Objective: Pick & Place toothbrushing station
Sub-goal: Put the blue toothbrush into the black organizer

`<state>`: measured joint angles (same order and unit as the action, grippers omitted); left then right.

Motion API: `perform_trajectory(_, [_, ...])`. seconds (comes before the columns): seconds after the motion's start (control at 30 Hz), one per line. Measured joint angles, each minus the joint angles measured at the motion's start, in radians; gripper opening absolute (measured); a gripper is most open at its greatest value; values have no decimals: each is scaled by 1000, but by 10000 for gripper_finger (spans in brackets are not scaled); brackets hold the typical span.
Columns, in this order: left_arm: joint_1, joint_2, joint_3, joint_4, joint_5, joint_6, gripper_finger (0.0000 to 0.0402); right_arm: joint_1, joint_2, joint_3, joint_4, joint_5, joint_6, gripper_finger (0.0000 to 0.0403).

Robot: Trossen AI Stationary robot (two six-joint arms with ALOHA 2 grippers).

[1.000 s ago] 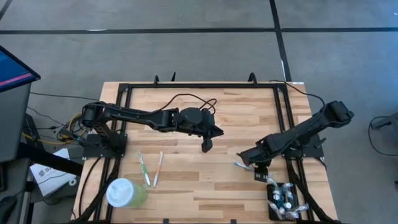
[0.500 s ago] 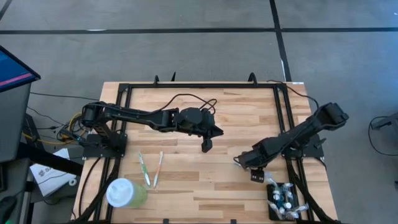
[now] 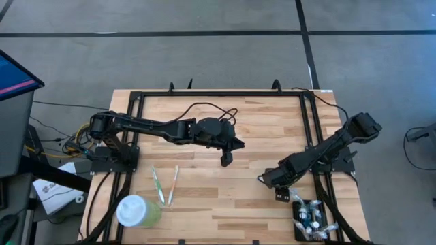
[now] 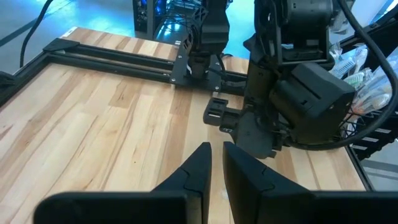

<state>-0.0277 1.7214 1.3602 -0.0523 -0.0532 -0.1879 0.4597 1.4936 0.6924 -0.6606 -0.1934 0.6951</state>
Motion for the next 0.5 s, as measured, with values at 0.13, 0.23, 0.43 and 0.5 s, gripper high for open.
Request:
perform_trajectory(0.13, [0,0,0,0,0,0,35,5,-7,-5,-1,8,13,255])
perform_trajectory(0.23, [0,0,1,0,0,0,35,5,-4,-6,-3,7,20,255])
perform_trajectory(0.43, [0,0,1,0,0,0,35,5,-2,-9,-1,29,16,250])
perform_trajectory(0.5, [0,0,1,0,0,0,35,6,-2,-9,-7,41,15,240])
